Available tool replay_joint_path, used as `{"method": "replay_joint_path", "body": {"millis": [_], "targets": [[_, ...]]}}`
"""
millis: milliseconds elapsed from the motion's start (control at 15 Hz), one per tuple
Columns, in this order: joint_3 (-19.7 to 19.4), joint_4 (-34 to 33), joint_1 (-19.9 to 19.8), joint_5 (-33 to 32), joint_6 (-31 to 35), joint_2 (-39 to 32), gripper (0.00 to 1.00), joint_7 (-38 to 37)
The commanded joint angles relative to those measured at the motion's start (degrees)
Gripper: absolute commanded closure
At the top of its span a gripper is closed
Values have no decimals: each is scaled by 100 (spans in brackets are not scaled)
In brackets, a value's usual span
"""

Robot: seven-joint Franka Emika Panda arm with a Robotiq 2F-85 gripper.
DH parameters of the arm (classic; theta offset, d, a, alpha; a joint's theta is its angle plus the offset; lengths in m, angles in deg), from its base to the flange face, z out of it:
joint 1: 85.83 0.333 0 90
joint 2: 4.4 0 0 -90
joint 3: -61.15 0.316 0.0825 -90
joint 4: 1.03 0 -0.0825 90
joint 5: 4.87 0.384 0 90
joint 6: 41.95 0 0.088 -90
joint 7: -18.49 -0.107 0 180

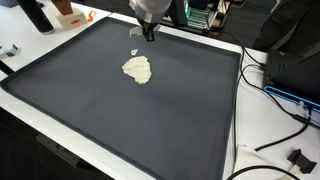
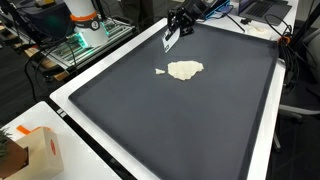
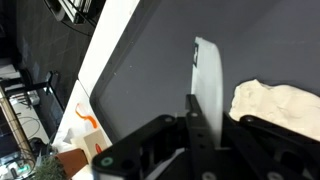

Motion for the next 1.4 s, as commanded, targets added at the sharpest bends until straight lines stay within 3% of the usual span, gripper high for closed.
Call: {"method": "replay_joint_path", "body": {"millis": [0, 867, 1333], "targets": [[68, 382, 9, -169, 295, 416, 99, 569], [126, 1322, -379, 348, 1792, 1574, 99, 3273], [72, 1735, -794, 1552, 2435, 1848, 99, 4766]]}}
